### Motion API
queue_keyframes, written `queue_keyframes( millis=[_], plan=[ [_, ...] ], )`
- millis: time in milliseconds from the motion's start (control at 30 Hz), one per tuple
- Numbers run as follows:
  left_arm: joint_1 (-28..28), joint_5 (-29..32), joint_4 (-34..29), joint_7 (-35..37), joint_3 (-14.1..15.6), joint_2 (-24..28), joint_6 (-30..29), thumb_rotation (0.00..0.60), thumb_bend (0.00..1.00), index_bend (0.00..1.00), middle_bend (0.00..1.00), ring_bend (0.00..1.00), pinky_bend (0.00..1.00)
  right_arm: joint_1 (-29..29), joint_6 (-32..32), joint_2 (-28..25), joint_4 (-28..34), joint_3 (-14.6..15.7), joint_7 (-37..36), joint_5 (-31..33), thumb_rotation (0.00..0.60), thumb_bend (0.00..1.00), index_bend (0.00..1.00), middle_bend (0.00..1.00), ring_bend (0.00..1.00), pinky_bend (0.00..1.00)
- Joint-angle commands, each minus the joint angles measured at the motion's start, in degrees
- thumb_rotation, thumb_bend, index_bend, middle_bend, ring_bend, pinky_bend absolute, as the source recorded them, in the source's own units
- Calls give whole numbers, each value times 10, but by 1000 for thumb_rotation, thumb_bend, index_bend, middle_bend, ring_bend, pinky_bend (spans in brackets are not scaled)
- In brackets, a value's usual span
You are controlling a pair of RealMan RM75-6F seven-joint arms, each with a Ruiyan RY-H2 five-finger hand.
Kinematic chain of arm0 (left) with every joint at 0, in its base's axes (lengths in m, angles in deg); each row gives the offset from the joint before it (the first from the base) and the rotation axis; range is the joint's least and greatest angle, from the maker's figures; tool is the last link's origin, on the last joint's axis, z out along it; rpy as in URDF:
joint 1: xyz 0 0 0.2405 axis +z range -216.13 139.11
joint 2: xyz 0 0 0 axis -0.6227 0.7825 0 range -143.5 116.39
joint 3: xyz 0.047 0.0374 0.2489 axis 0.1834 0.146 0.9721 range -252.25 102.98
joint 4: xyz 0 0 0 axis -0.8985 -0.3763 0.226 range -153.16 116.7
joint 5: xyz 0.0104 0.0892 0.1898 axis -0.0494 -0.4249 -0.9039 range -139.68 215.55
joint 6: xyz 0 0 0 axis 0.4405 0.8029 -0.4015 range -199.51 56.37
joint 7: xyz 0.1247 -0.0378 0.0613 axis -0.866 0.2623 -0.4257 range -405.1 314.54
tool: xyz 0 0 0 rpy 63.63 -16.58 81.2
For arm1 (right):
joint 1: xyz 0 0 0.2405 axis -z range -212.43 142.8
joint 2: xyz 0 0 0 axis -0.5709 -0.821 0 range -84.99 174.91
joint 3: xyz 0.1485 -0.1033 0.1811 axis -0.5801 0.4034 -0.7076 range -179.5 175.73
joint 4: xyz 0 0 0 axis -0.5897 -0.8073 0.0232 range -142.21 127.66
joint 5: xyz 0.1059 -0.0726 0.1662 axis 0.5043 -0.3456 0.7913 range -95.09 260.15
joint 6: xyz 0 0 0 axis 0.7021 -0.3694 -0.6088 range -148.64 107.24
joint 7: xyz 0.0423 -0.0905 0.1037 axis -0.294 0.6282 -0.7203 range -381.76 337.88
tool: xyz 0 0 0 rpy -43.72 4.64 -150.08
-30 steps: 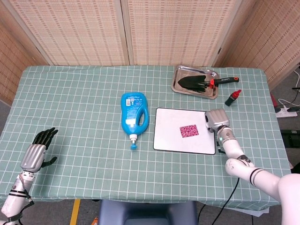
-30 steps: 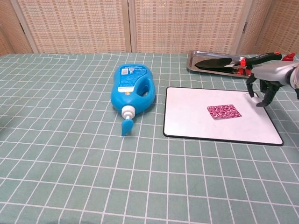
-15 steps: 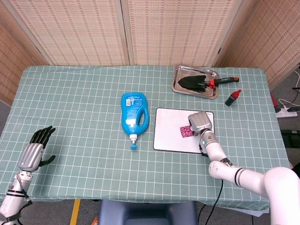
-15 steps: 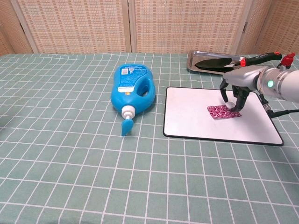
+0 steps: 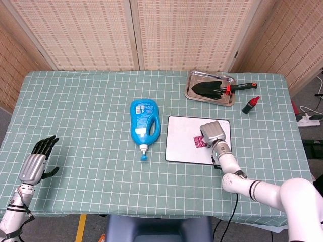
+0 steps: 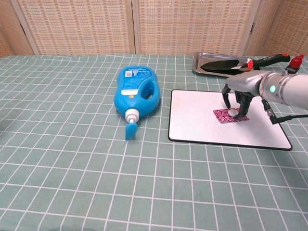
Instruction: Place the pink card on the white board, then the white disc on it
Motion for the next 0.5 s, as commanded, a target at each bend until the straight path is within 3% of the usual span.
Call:
queue_keyframes(
  millis=[33, 200, 400, 500],
  plan=[
    [0, -1, 0, 0, 0, 0, 0, 600, 192, 0, 0, 0, 0, -1, -1, -3, 3, 1, -2, 2, 600, 104, 402, 974, 927, 982],
    [0, 0, 1, 1, 0, 0, -1, 600, 192, 0, 0, 0, 0, 0, 14, -22, 25, 0, -9, -5, 600, 64, 377, 974, 927, 981],
    [0, -4, 3, -2, 3, -2, 0, 600, 191, 0, 0, 0, 0, 38, 121, -141, 151, -6, -26, -51, 600, 64, 379, 974, 926, 981],
    [0, -5, 3, -6, 3, -3, -2, 600, 191, 0, 0, 0, 0, 93, 196, -205, 203, 9, -68, -116, 600, 64, 380, 973, 894, 962]
  ],
)
